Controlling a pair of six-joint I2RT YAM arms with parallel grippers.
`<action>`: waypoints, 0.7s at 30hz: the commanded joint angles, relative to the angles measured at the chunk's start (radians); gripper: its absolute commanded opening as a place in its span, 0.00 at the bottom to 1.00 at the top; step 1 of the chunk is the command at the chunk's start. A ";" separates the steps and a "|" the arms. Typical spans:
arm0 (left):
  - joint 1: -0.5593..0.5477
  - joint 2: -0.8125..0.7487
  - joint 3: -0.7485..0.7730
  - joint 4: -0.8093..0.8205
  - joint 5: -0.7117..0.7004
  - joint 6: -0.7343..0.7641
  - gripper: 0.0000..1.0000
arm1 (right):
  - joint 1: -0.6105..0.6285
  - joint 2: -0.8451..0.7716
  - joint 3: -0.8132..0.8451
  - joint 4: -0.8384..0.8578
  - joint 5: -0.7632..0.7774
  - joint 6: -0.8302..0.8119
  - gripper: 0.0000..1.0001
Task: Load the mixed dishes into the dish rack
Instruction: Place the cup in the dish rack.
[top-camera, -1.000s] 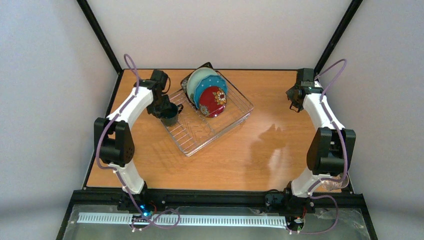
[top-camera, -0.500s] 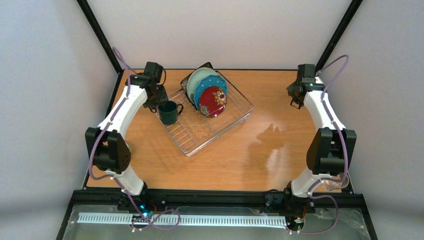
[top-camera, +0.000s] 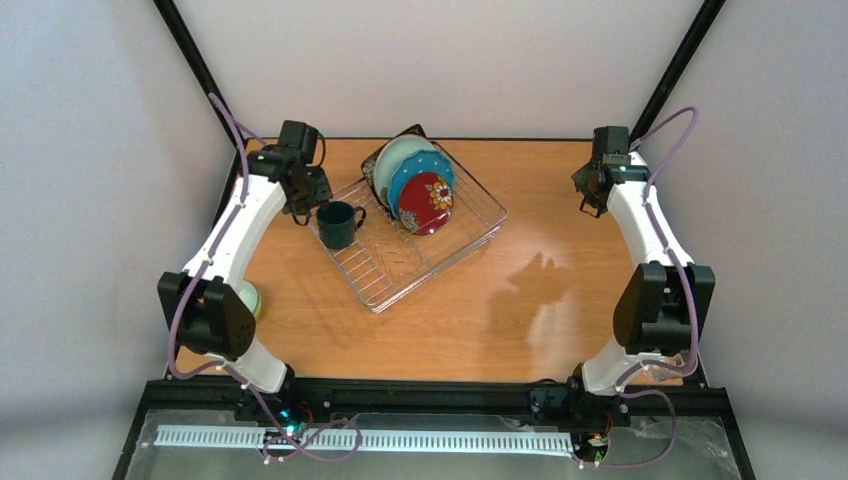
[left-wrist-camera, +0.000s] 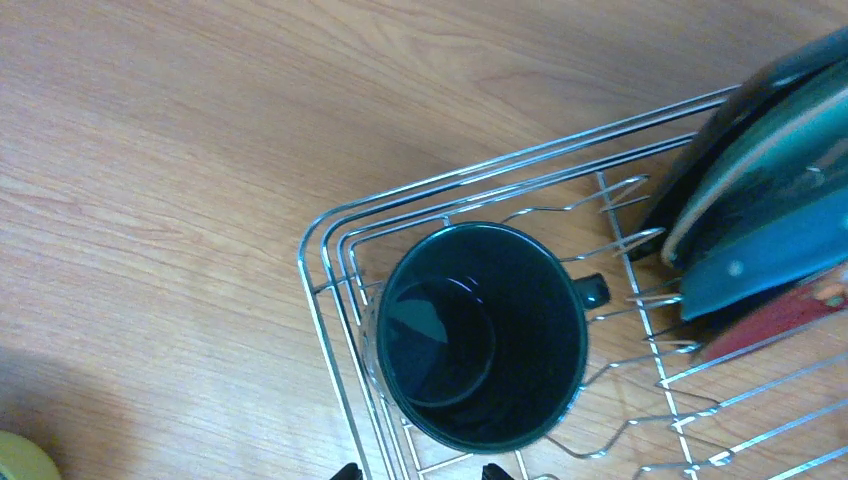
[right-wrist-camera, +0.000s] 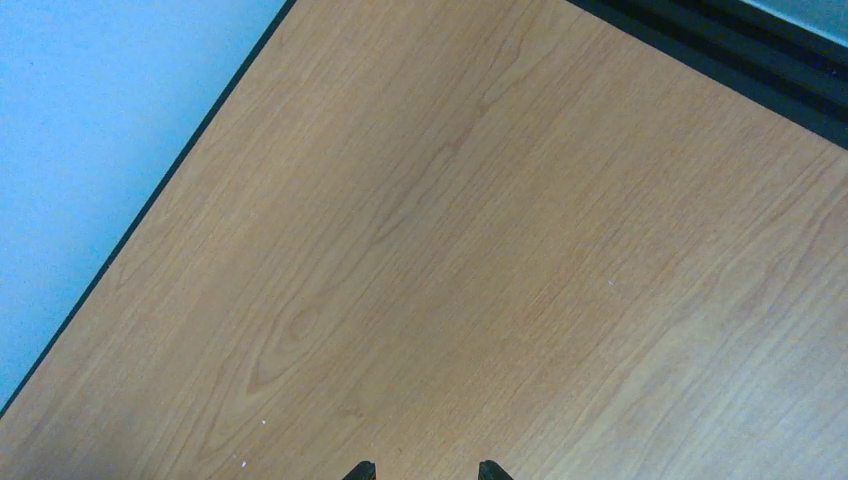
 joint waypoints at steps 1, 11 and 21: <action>0.007 -0.068 0.010 0.022 0.077 -0.009 0.65 | 0.011 -0.073 0.012 -0.058 0.050 0.001 0.59; -0.138 -0.180 -0.090 0.194 0.292 0.013 0.64 | 0.011 -0.235 -0.080 -0.204 0.158 0.053 0.59; -0.389 -0.254 -0.245 0.301 0.321 -0.024 0.62 | 0.005 -0.459 -0.308 -0.414 0.196 0.263 0.59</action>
